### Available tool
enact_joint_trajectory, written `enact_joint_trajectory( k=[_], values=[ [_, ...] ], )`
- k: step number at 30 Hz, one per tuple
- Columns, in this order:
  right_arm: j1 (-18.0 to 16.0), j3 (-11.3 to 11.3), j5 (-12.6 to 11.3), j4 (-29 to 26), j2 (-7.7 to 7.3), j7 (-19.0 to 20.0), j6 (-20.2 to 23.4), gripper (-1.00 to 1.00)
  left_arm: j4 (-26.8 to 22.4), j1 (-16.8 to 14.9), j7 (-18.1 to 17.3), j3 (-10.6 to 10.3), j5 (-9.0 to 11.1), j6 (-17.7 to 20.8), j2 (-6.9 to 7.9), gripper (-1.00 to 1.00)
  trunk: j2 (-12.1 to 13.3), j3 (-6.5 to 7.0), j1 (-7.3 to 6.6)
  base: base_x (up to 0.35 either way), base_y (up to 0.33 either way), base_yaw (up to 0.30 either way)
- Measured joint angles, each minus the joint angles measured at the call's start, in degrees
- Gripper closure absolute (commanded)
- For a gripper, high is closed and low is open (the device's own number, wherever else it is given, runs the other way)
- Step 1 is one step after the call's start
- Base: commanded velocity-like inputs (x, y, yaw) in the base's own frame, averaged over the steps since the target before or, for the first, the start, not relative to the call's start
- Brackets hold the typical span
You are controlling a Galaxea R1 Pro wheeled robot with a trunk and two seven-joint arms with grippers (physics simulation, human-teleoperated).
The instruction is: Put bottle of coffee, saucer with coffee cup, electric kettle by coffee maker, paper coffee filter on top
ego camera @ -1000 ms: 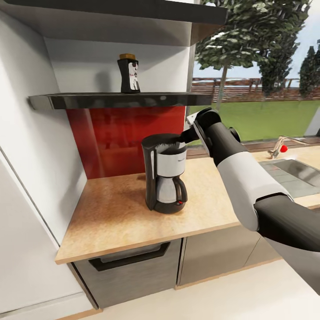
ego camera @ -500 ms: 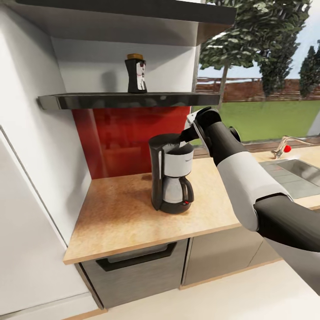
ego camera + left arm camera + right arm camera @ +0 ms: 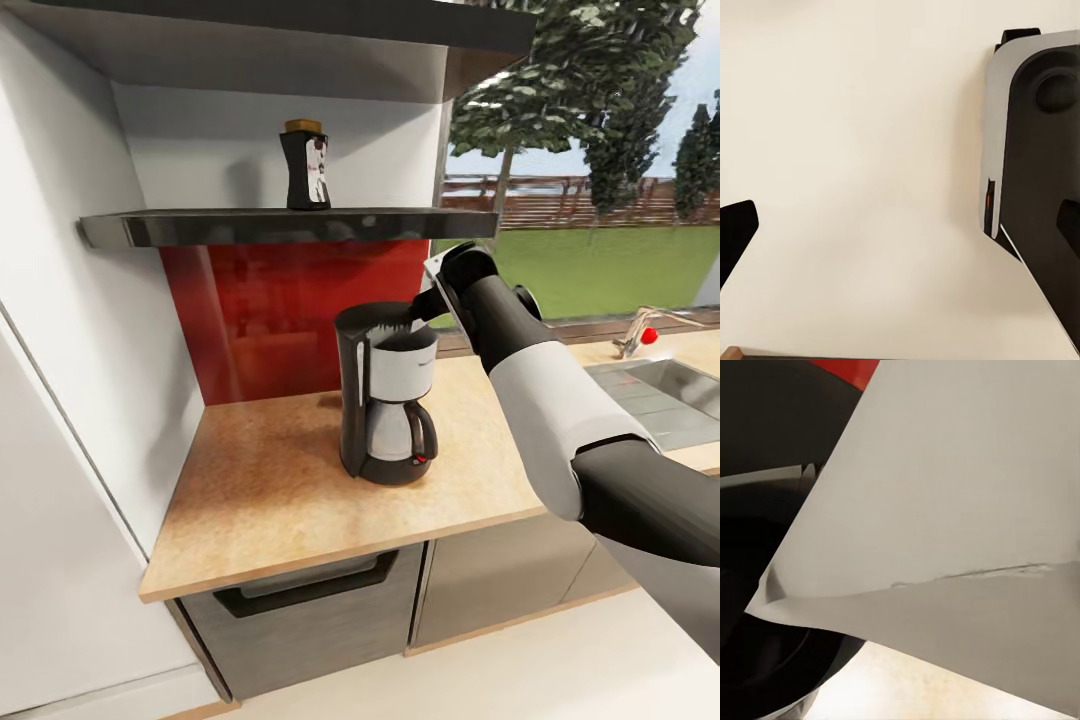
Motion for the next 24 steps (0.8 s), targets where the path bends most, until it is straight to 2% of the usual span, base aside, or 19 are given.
enact_joint_trajectory(
  k=[6,12,24],
  values=[
    [0.03,0.0,0.02,0.44,0.02,0.04,-0.08,1.0,-0.04,0.0,0.01,0.07,0.0,0.0,0.0,-1.0,0.0,0.0,0.0,0.001,0.052,0.0],
    [0.4,-0.01,-0.05,3.24,0.02,0.11,-0.09,1.0,-0.05,0.0,0.01,0.08,0.0,0.0,0.0,-1.0,0.0,0.0,0.0,0.0,0.116,0.0],
    [0.44,-0.02,-0.03,3.5,0.03,0.1,-0.09,1.0,-0.05,0.0,0.0,0.0,0.0,0.0,0.0,-1.0,0.0,0.0,0.0,0.0,0.01,0.0]
  ],
)
